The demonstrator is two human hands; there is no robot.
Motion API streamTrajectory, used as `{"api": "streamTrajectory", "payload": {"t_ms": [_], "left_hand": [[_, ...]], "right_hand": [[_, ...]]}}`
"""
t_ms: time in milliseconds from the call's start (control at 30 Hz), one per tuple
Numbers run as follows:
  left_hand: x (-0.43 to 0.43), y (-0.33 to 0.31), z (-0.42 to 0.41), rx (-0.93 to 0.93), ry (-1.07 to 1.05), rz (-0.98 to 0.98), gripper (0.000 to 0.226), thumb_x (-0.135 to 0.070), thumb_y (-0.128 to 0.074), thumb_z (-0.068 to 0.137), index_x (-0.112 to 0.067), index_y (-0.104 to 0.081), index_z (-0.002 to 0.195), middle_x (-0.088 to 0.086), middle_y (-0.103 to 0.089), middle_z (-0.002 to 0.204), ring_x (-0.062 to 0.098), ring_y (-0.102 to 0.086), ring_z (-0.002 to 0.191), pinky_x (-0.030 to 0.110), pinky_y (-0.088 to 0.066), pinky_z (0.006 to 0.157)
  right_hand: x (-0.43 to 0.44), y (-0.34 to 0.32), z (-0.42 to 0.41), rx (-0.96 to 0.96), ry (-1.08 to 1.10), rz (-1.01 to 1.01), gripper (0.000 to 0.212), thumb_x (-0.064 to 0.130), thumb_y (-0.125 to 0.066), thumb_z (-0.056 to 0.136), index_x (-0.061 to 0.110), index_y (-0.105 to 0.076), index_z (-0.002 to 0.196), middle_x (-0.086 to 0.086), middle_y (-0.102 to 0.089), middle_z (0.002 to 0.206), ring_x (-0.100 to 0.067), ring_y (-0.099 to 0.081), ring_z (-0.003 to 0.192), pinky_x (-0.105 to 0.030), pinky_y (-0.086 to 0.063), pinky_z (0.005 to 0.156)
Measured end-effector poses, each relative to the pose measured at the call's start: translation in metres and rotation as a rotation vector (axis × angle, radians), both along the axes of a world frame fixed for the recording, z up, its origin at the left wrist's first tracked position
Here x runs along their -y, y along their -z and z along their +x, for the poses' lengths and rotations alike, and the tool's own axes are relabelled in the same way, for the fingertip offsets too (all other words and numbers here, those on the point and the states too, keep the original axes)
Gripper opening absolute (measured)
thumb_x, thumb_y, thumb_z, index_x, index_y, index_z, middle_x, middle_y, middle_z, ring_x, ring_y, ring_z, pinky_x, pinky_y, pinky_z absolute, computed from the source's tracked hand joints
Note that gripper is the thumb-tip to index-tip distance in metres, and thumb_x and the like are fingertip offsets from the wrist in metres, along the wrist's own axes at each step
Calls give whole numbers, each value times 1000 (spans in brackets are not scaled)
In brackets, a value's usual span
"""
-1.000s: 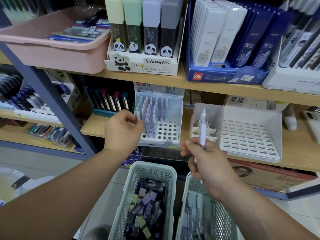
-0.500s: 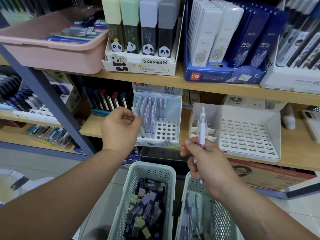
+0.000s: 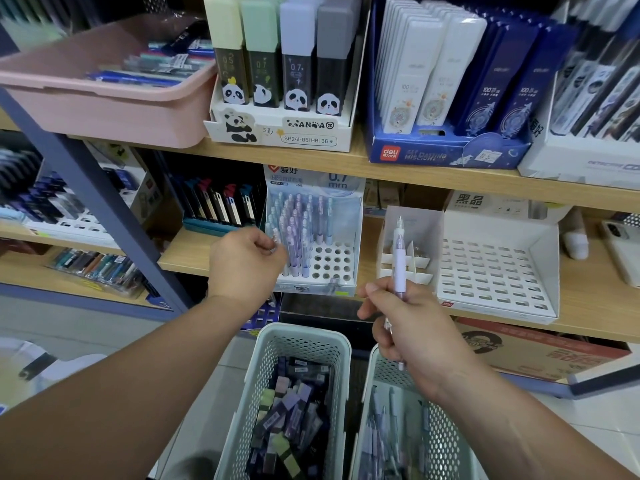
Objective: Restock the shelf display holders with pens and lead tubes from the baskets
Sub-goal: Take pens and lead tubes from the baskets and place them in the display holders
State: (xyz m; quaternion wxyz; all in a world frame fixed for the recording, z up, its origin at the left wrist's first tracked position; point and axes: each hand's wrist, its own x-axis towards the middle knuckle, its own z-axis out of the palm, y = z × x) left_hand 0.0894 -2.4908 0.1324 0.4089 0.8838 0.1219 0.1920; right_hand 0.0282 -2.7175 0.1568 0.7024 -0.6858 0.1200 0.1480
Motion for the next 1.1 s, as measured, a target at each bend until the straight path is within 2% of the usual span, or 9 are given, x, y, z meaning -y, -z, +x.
{"api": "streamTrajectory", "payload": {"t_ms": [133, 267, 367, 500, 600, 767, 900, 1000, 1100], "left_hand": [[2, 0, -1, -24, 10, 30, 28, -29, -80, 82, -25, -62, 61, -15, -60, 56, -4, -59, 66, 17, -39, 51], [4, -19, -9, 51, 28, 34, 30, -17, -76, 80, -20, -52, 62, -9, -51, 54, 7, -49, 54, 23, -38, 53], [23, -44, -23, 139, 186, -197, 29, -18, -75, 85, -17, -54, 65, -5, -50, 57, 4, -43, 51, 22, -42, 53], [54, -58, -47, -229, 548, -576, 23, -35, -64, 96, -21, -71, 80, -3, -60, 56, 9, -47, 45, 19, -41, 47], [56, -54, -50, -300, 593, -724, 26, -30, -59, 99, -9, -68, 87, 8, -48, 50, 16, -40, 41, 20, -37, 43], [47, -53, -42, -233, 553, -911, 24, -26, -62, 94, -2, -66, 95, 11, -59, 68, 16, -52, 51, 23, -43, 44], [36, -52, -33, -159, 395, -1043, 17, -20, -63, 95, -4, -67, 97, 12, -63, 80, 16, -60, 57, 23, -50, 48], [30, -49, -33, -151, 351, -1029, 5, -7, -66, 93, -10, -66, 97, 9, -67, 78, 19, -64, 57, 25, -51, 48], [25, -44, -32, -181, 350, -846, 18, 2, -70, 87, -15, -70, 80, 7, -71, 76, 18, -66, 62, 25, -52, 51]], "right_hand": [[0, 0, -2, -7, -107, 17, 15, 22, -60, 101, 16, -71, 94, -3, -60, 68, -13, -41, 44, -20, -29, 39], [1, -6, -4, -38, -201, 59, 10, 20, -63, 99, 11, -69, 99, -1, -48, 62, -12, -36, 45, -19, -26, 39], [1, -12, -5, -61, -287, 75, 10, 17, -63, 99, 10, -70, 98, -2, -45, 63, -12, -33, 45, -19, -25, 38], [-5, -18, -10, -71, -433, 86, 12, 17, -60, 98, 13, -71, 94, -3, -42, 64, -12, -32, 45, -19, -24, 40], [-6, -19, -12, -89, -466, 75, 13, 18, -60, 98, 15, -71, 94, -1, -42, 62, -12, -32, 46, -20, -24, 41], [0, -17, -10, -103, -376, 137, 26, 24, -74, 90, 5, -65, 105, -3, -54, 65, -10, -37, 44, -17, -25, 38], [6, -15, -2, -82, -87, 238, 39, 23, -80, 74, 10, -65, 108, -9, -69, 76, -9, -38, 45, -18, -26, 35], [8, -15, 1, -45, 46, 228, 19, 13, -74, 87, 10, -69, 105, -8, -71, 76, -8, -36, 44, -18, -24, 36], [7, -16, 3, 1, 128, 222, 7, 8, -69, 92, 13, -73, 93, -3, -67, 69, -8, -32, 44, -19, -21, 37]]}}
